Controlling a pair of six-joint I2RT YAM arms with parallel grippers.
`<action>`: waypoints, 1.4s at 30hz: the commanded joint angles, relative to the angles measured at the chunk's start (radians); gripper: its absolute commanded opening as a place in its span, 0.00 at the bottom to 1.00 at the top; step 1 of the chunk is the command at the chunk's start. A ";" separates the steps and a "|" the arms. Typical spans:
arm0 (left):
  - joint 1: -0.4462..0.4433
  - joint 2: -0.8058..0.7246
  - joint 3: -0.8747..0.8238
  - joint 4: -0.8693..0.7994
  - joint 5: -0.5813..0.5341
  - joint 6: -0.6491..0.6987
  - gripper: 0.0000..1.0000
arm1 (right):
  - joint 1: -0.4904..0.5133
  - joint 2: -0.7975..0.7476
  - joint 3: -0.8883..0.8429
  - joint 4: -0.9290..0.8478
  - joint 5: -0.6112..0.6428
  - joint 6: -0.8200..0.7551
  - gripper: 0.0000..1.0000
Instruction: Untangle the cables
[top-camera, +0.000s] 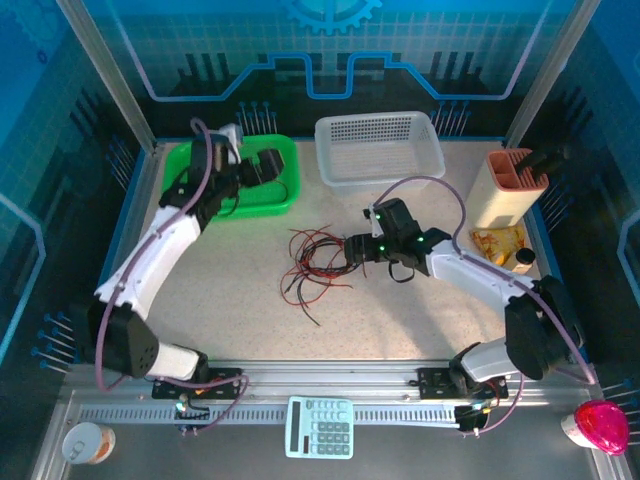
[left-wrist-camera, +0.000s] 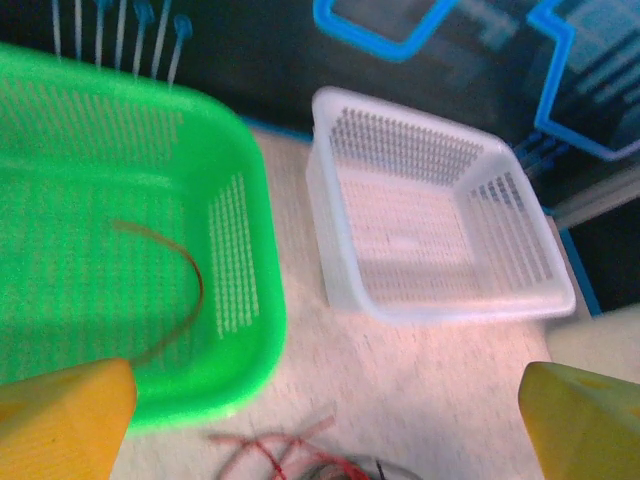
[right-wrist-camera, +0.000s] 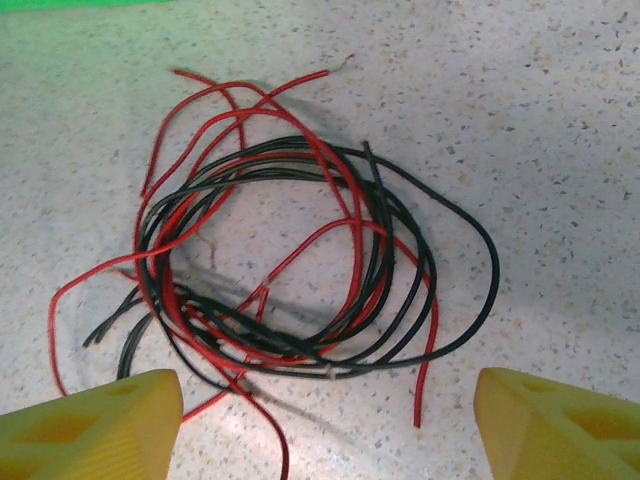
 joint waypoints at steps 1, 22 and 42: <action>-0.050 -0.126 -0.165 0.072 0.011 -0.108 0.99 | -0.012 0.067 0.073 -0.055 0.063 -0.005 0.74; -0.130 -0.345 -0.593 0.192 -0.021 -0.310 0.99 | 0.044 0.477 0.399 -0.126 0.277 -0.063 0.53; -0.130 -0.322 -0.590 0.224 0.008 -0.316 0.99 | 0.030 0.593 0.461 -0.097 0.250 -0.061 0.40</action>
